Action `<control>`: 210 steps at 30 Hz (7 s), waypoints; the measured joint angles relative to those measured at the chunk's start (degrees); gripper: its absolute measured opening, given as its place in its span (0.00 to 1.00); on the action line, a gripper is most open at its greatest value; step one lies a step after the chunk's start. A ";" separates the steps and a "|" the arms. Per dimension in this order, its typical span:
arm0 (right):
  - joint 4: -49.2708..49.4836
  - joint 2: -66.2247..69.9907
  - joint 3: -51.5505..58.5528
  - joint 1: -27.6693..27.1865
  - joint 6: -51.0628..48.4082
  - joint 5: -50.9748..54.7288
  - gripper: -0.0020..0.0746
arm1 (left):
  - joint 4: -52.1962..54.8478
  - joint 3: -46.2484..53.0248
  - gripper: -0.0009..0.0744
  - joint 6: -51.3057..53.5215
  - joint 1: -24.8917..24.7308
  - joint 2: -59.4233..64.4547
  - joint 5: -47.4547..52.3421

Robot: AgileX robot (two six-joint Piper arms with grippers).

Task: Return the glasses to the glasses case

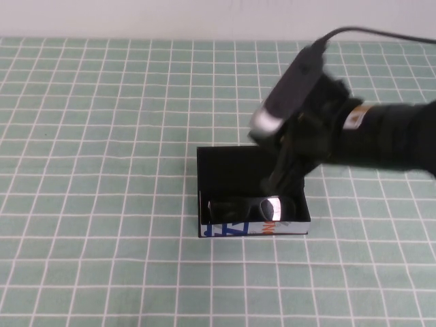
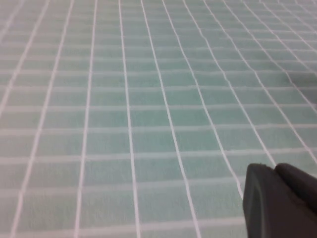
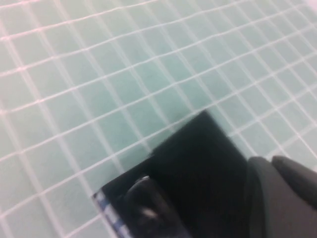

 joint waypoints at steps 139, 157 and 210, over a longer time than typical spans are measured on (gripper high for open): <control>23.56 41.01 -41.75 -21.01 -7.66 37.55 0.01 | -99.63 -55.27 0.01 102.40 -30.68 107.83 -9.22; 21.46 44.20 -41.78 -20.89 -7.81 50.03 0.01 | -99.66 -55.27 0.01 102.40 -30.68 107.83 -10.12; 12.16 14.84 -34.70 -14.69 2.09 24.34 0.01 | -42.27 -47.47 0.01 60.22 -9.31 57.65 15.46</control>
